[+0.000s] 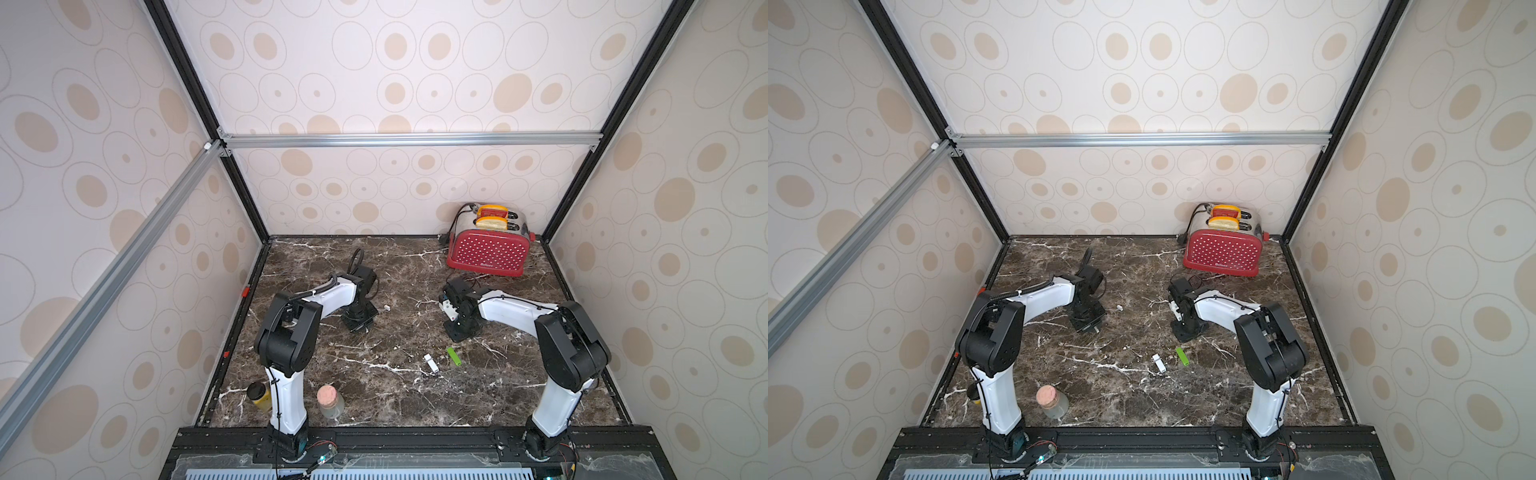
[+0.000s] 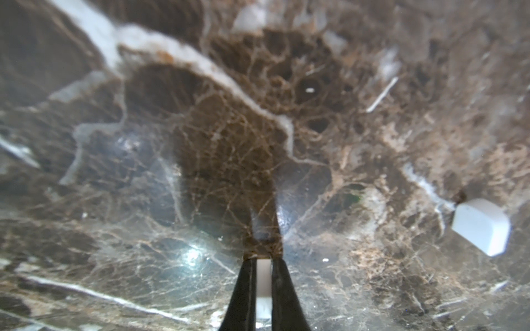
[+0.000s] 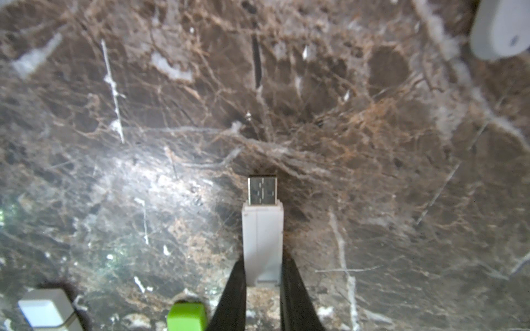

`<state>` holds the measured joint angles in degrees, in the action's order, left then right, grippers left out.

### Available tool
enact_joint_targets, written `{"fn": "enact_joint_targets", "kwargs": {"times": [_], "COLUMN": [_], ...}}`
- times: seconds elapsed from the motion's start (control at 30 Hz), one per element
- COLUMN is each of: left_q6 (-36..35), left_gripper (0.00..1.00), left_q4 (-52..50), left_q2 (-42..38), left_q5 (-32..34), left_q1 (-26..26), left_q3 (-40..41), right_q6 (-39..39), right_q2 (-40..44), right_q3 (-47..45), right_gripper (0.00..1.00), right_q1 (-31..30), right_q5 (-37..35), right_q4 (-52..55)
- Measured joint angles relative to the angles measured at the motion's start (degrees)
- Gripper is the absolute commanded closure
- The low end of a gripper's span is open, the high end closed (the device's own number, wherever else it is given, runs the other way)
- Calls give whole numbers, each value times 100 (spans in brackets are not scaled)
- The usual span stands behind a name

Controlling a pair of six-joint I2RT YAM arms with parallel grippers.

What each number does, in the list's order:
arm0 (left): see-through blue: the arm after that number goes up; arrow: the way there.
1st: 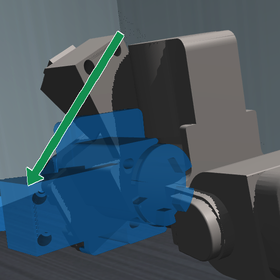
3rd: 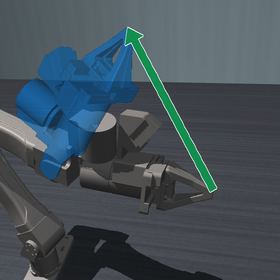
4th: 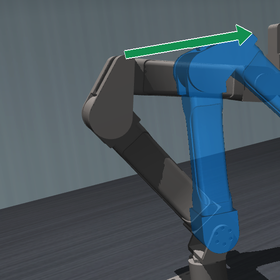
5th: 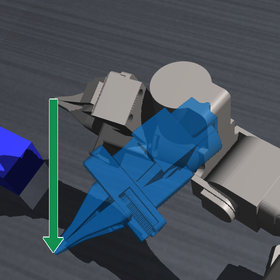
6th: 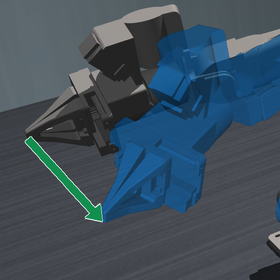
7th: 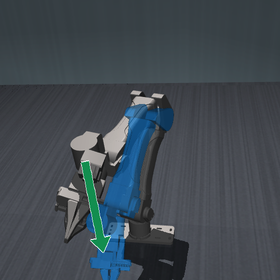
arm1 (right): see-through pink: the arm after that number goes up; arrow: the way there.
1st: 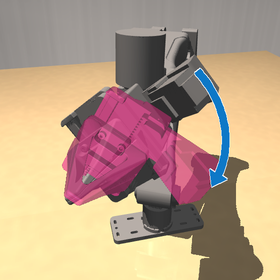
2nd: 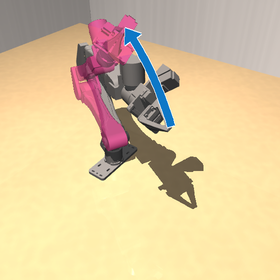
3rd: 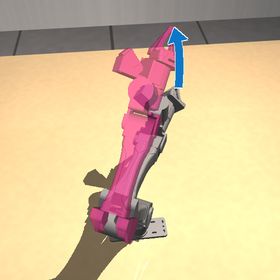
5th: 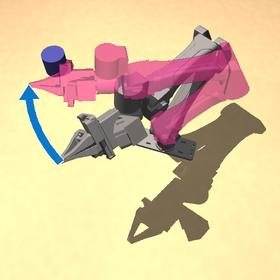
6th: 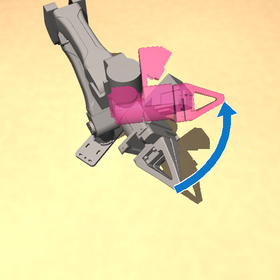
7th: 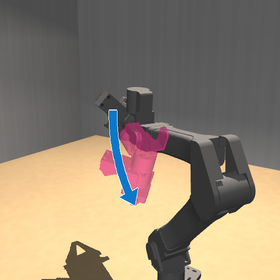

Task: Close the usb drive cover
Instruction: Pick up the cover from the center of the board, then close the cover of the USB drive.

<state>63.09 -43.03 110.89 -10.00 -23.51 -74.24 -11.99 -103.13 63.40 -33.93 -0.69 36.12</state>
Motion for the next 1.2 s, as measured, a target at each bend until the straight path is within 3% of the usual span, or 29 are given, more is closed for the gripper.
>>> {"fn": "enact_joint_targets", "kwargs": {"times": [0.33, 0.7, 0.93, 1.2], "left_q6": [-55, -190, -203, -199], "left_gripper": [100, 100, 100, 100], "left_q4": [4, 310, 820, 1405], "left_q2": [-168, -903, -1532, -1871], "left_q5": [-7, -131, -299, -529], "left_q1": [0, 0, 0, -2], "left_q3": [0, 111, 391, 804], "right_q6": [-118, -376, -863, -1366], "right_q2": [907, 2542, 2662, 2345], "right_q3": [-581, -857, -1587, -1956], "right_gripper": [100, 100, 100, 100], "right_q1": [0, 0, -20, -367], "right_q5": [452, 1818, 3163, 4144], "right_q4": [39, -254, -1117, -2321]}}
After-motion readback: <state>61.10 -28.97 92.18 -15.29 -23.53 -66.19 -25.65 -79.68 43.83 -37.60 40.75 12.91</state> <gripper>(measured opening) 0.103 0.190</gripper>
